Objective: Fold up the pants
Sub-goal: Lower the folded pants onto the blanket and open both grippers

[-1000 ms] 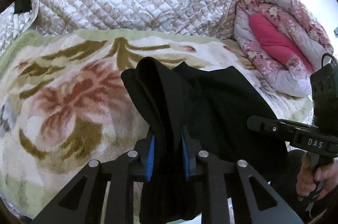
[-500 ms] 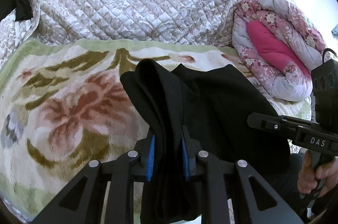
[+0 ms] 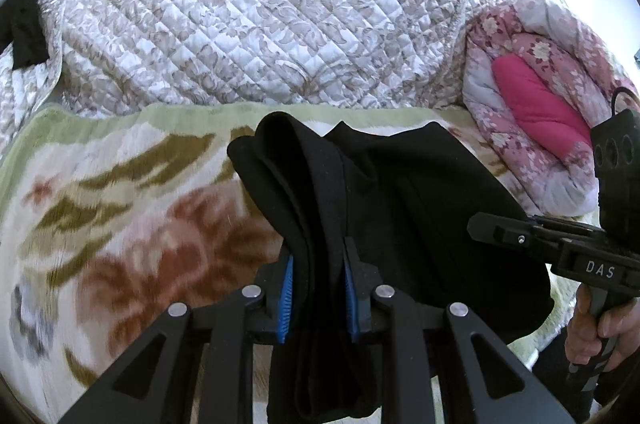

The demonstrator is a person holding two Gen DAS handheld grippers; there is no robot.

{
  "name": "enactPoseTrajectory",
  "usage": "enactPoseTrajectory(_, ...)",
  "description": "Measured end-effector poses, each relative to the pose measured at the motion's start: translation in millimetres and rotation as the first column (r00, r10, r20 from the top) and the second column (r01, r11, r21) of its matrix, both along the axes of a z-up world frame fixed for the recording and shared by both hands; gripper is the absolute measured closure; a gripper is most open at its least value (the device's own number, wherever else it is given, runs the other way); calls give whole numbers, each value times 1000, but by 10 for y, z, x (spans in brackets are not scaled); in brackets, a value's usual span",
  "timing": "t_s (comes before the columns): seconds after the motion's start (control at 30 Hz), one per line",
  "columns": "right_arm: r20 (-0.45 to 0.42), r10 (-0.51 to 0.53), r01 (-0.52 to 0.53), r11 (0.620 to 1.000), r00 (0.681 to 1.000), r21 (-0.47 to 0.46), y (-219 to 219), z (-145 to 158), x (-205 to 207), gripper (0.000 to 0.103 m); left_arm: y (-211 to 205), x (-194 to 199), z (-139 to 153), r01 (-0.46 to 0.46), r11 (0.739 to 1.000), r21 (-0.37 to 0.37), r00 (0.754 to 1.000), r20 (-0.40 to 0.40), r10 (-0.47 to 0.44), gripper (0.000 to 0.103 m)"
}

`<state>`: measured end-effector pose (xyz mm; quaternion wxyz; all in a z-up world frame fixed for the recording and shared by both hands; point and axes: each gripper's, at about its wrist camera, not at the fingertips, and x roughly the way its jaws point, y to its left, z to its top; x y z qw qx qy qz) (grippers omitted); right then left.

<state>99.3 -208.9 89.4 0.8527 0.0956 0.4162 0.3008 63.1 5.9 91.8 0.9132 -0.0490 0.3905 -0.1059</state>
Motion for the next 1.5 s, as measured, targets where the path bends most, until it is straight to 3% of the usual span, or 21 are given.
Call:
enactPoseTrajectory(0.3, 34, -15, 15, 1000, 999, 9, 79, -58, 683, 86, 97, 653, -22, -15, 1000, 19, 999, 29, 15, 78)
enactPoseTrajectory(0.37, 22, -31, 32, 998, 999, -59, 101, -176, 823, 80, 155, 802, -153, -26, 999, 42, 1000, 7, 25, 71)
enactPoseTrajectory(0.43, -10, -102, 100, 987, 995, -123, 15, -316, 872, 76, 292, 866, -306, -90, 993, 81, 995, -36, 93, 72)
enactPoseTrajectory(0.57, 3, -142, 141, 983, 990, -116, -188, -354, 653, 72, 616, 632, -393, -183, 982, 49, 981, -50, 185, 72)
enactPoseTrajectory(0.7, 16, -126, 127, 981, 992, -144, -180, -367, 331, 72, 656, 305, -362, -190, 981, 31, 980, -49, 191, 72)
enactPoseTrajectory(0.8, 21, -110, 112, 981, 994, -158, -95, -357, 87, 72, 553, 79, -298, -184, 983, 27, 982, -44, 185, 72)
enactPoseTrajectory(0.93, 34, -84, 88, 982, 996, -166, 27, -325, -196, 57, 343, -131, -209, -156, 988, 19, 987, -39, 157, 72)
enactPoseTrajectory(1.23, 73, -54, 66, 983, 996, -169, 132, -233, -549, 57, 38, -430, -155, -117, 993, 9, 992, -41, 117, 72)
enactPoseTrajectory(1.5, 72, -54, 68, 978, 996, -195, 186, -315, -561, 57, -34, -499, -267, -118, 993, 22, 990, -69, 119, 72)
